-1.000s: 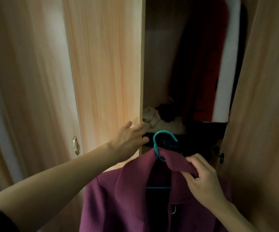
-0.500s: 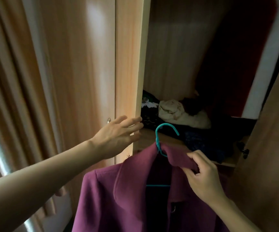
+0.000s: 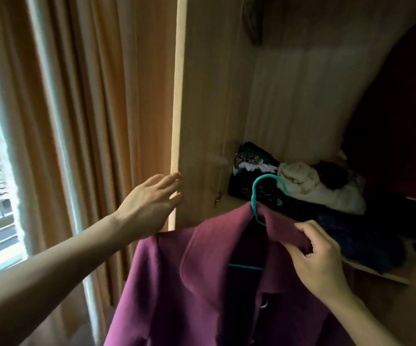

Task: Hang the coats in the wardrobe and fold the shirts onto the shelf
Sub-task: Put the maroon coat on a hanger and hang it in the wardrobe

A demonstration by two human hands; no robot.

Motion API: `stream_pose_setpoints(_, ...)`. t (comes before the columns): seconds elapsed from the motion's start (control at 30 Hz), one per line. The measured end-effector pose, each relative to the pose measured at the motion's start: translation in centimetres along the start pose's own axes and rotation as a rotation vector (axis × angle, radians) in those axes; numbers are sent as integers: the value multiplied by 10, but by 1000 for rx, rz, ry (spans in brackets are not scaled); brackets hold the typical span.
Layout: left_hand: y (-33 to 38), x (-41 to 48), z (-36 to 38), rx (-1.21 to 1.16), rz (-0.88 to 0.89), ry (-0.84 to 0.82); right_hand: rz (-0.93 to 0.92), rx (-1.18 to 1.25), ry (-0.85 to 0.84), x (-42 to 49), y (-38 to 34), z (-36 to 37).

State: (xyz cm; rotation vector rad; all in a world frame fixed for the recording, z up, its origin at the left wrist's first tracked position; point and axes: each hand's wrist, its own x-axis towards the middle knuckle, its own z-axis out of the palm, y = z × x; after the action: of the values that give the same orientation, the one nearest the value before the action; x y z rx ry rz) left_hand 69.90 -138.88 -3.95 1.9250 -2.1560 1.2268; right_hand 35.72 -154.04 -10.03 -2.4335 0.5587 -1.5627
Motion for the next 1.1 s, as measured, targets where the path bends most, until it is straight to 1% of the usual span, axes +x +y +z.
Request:
stream_pose_setpoints(0.1,-15,-16,0,41,-101,-27,1,48,4,3,-3,9)
stream_pose_setpoints(0.17,-19,-23,0,44,-115,-30,-11,79,10,6,-5,15)
stream_pose_setpoints(0.33,-9,-18,-3,-46,-98,-39,-7,92,2,13,-6,21)
stream_pose_setpoints(0.47,-3,-16,-1,-150,-202,-31,-16,55,-4,16,-6,16)
stream_pose_setpoints(0.53,2,-12,-10,-287,-247,19,-6,44,-1,17,-2,13)
stream_pose_setpoints(0.57,7,-9,-18,-412,-244,37,8,51,-2,17,-1,11)
stream_pose_setpoints(0.63,22,1,-32,-737,-186,15,15,50,-4,21,0,9)
stream_pose_setpoints(0.67,31,6,-37,-843,-141,-5,6,39,-2,23,-1,8)
stream_pose_setpoints(0.73,49,15,-42,-950,-78,2,-13,16,7,27,-5,7)
stream_pose_setpoints(0.83,64,24,-42,-969,-80,118,-13,13,18,31,-8,2)
stream_pose_setpoints(0.93,75,28,-40,-941,-146,193,-12,55,-44,30,-14,-3)
stream_pose_setpoints(1.03,87,28,-36,-957,-238,263,-85,-55,-155,30,-14,-7)
stream_pose_setpoints(1.1,94,28,-36,-976,-304,296,-97,-115,-197,30,-15,-7)
